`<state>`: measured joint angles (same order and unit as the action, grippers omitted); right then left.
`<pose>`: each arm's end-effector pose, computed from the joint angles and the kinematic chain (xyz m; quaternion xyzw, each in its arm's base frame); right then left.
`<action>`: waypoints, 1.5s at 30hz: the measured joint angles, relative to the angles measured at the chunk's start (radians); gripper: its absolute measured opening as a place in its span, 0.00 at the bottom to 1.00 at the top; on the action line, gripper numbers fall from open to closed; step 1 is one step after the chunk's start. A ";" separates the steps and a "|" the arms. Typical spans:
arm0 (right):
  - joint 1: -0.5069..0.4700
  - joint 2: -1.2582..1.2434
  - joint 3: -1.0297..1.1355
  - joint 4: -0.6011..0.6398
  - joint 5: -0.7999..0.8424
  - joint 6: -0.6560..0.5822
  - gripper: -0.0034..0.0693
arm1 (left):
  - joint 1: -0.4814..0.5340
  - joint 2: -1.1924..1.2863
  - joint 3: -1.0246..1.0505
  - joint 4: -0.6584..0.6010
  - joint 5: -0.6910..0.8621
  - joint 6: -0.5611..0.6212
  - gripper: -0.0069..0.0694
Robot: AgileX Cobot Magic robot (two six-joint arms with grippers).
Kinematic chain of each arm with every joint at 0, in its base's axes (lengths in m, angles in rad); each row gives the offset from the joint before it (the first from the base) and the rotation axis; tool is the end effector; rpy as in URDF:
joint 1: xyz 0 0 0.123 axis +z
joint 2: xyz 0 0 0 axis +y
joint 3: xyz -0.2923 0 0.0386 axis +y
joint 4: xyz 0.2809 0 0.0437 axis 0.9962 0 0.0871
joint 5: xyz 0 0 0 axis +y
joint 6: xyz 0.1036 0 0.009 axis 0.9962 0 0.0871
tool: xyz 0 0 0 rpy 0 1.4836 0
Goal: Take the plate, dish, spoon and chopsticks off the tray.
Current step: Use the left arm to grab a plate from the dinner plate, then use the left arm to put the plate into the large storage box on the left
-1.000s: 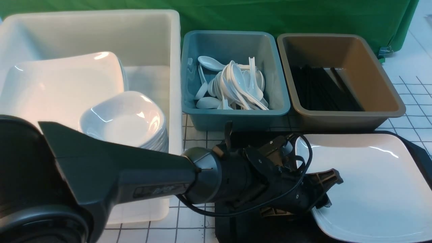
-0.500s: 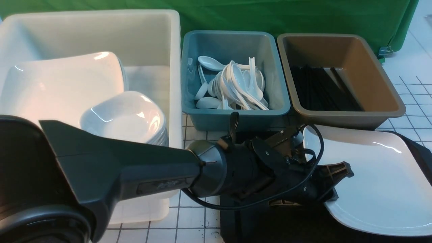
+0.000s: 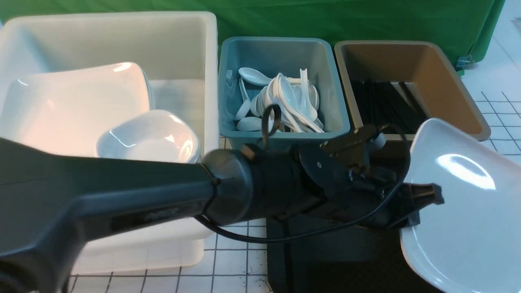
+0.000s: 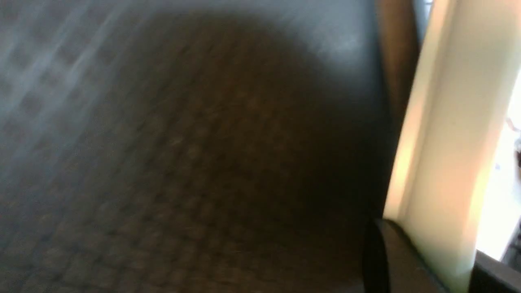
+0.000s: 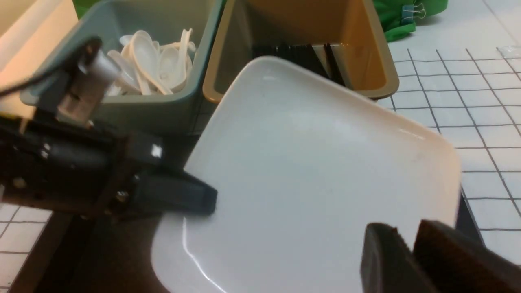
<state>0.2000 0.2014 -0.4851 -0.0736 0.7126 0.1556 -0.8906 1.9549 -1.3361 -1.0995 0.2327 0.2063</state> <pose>0.0761 0.0103 0.3051 -0.0270 0.8161 0.0668 0.5734 0.2860 -0.3875 0.1915 0.0502 0.8884 -0.4046 0.2111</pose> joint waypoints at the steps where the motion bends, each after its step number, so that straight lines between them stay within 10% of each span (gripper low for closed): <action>1: 0.000 0.000 0.000 0.000 0.000 0.000 0.22 | 0.000 -0.017 0.000 0.005 0.001 0.000 0.11; 15: 0.000 0.000 0.000 0.000 0.000 -0.001 0.22 | 0.164 -0.330 0.000 0.131 0.039 -0.012 0.11; 28: 0.000 0.000 0.000 0.000 0.000 -0.001 0.22 | 1.202 -0.653 0.000 0.158 0.464 -0.003 0.11; 34: 0.000 0.000 0.000 0.000 0.000 -0.001 0.23 | 1.522 -0.611 0.073 0.126 0.525 0.036 0.11; 45: 0.000 0.000 0.000 0.000 -0.012 -0.001 0.25 | 1.569 -0.414 0.126 0.084 0.473 0.102 0.11</action>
<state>0.2000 0.2014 -0.4851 -0.0736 0.7007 0.1547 0.6787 1.5409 -1.2101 -1.0159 0.7058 0.3079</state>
